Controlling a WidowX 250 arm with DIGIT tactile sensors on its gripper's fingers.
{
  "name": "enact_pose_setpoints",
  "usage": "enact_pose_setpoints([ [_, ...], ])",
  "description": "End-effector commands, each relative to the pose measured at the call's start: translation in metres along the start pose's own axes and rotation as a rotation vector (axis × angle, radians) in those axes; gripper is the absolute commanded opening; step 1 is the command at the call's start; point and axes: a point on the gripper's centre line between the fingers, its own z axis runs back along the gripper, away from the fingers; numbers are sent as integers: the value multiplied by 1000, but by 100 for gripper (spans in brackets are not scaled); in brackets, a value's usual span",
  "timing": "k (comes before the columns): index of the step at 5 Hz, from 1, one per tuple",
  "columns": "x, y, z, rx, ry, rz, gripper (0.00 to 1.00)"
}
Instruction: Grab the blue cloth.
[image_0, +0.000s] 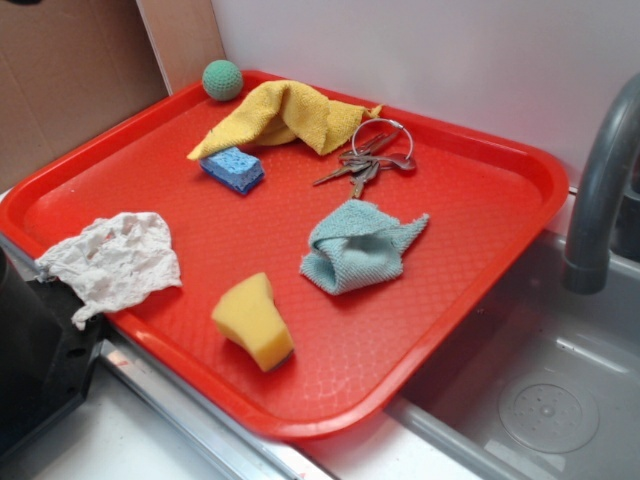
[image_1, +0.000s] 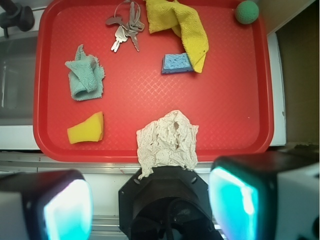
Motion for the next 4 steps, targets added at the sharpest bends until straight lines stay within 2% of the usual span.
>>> enact_pose_setpoints([
  [1,0,0,0,0,0,0,100],
  [2,33,-18,-40,-92,-36,51,100],
  [3,59,-52,-74,-91,-103,23,100],
  [4,78,-78,-105,-110,-125,-67,100],
])
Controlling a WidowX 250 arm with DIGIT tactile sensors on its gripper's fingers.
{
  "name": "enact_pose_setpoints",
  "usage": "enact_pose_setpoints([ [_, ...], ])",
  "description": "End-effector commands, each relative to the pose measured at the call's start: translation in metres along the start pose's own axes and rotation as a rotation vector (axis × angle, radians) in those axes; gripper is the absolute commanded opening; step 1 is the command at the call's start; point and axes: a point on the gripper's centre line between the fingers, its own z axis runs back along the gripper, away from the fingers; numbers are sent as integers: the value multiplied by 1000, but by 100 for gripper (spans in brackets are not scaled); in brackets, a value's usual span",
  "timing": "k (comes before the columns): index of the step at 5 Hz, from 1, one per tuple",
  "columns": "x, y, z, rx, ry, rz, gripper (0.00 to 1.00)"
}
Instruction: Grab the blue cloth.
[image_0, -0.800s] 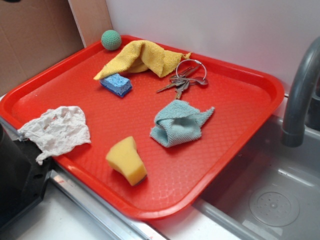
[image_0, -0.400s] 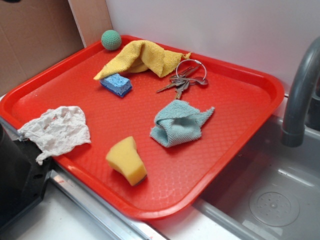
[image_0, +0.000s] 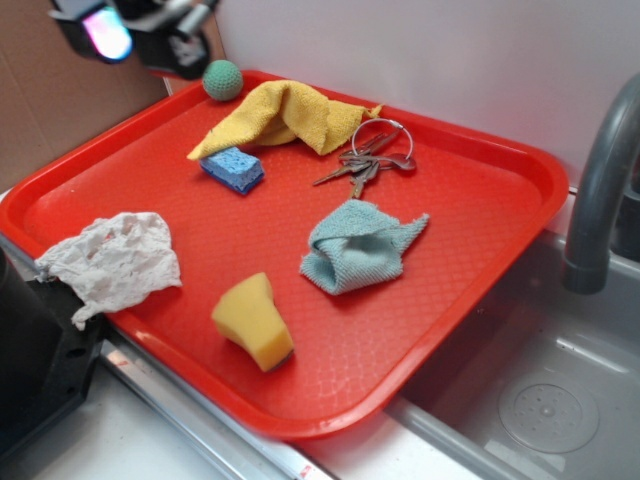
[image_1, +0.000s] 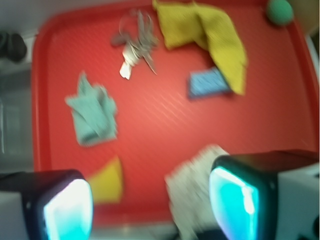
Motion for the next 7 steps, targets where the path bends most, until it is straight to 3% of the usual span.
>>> enact_pose_setpoints([
  [1,32,-53,-65,22,-7,-356,100],
  [2,28,-54,-81,14,45,-576,100],
  [3,32,-56,-106,41,84,-651,100],
  [5,8,-52,-148,102,175,-650,100],
  [6,-3,-51,-147,90,168,-645,0],
  [7,-9,-47,-133,78,174,-628,0],
])
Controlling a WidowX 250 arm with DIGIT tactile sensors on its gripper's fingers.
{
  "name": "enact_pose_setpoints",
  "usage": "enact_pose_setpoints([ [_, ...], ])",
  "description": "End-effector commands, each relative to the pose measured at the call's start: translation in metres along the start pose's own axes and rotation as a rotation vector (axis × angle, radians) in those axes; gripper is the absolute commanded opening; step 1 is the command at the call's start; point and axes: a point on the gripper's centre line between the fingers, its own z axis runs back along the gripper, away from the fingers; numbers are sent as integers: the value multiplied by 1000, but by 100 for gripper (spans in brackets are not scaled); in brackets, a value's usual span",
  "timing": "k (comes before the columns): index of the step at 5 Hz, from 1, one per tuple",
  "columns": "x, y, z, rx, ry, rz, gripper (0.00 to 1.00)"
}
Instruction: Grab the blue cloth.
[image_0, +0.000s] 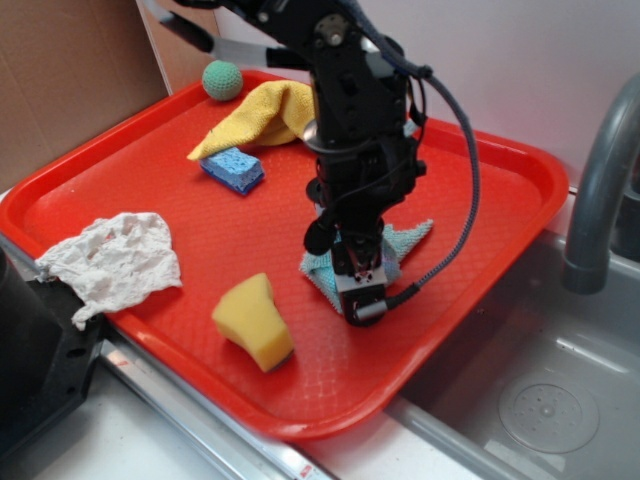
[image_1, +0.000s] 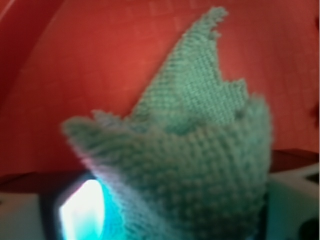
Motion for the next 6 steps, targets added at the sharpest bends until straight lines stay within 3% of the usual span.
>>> enact_pose_setpoints([
  [1,-29,-4,23,-43,7,-6,0],
  [2,-9,54,67,-31,14,51,0],
  [3,-26,75,106,43,25,63,0],
  [4,-62,91,155,112,-12,205,0],
  [5,-118,95,199,172,-50,458,0],
  [6,-147,93,215,161,-49,624,0],
])
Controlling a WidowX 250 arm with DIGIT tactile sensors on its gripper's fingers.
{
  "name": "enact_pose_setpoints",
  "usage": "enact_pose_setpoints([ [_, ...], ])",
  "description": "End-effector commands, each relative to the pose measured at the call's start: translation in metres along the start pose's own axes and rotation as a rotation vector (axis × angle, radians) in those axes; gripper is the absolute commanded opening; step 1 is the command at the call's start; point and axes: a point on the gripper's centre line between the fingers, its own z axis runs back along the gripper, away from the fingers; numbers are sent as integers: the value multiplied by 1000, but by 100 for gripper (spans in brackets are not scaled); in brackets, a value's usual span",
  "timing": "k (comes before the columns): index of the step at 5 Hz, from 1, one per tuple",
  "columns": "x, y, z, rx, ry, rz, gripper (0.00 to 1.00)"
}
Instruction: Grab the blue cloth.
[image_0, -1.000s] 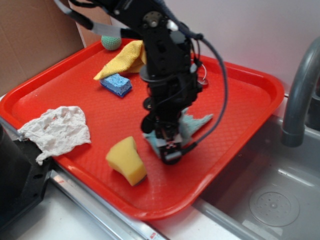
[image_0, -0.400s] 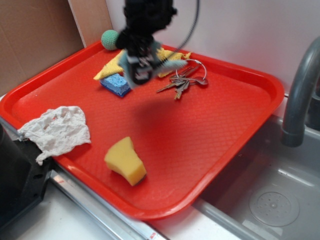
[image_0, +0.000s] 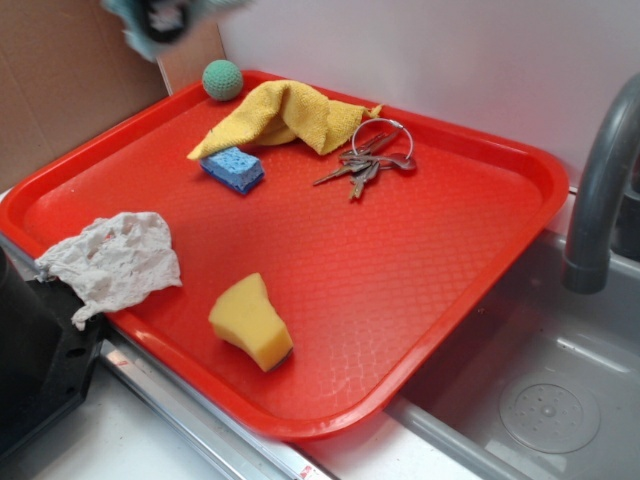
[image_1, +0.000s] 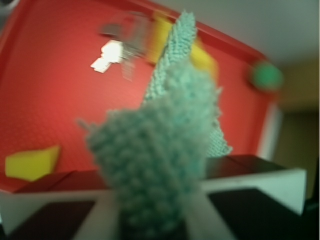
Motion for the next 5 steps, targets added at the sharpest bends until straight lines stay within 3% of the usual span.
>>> enact_pose_setpoints([
  [1,-28,11,25,-66,28,364,0],
  [2,-11,10,16,-101,71,472,0],
  [3,-2,-1,17,-126,27,490,0],
  [4,-2,-4,24,-115,-16,472,0],
  [5,-8,-5,22,-101,-15,463,0],
])
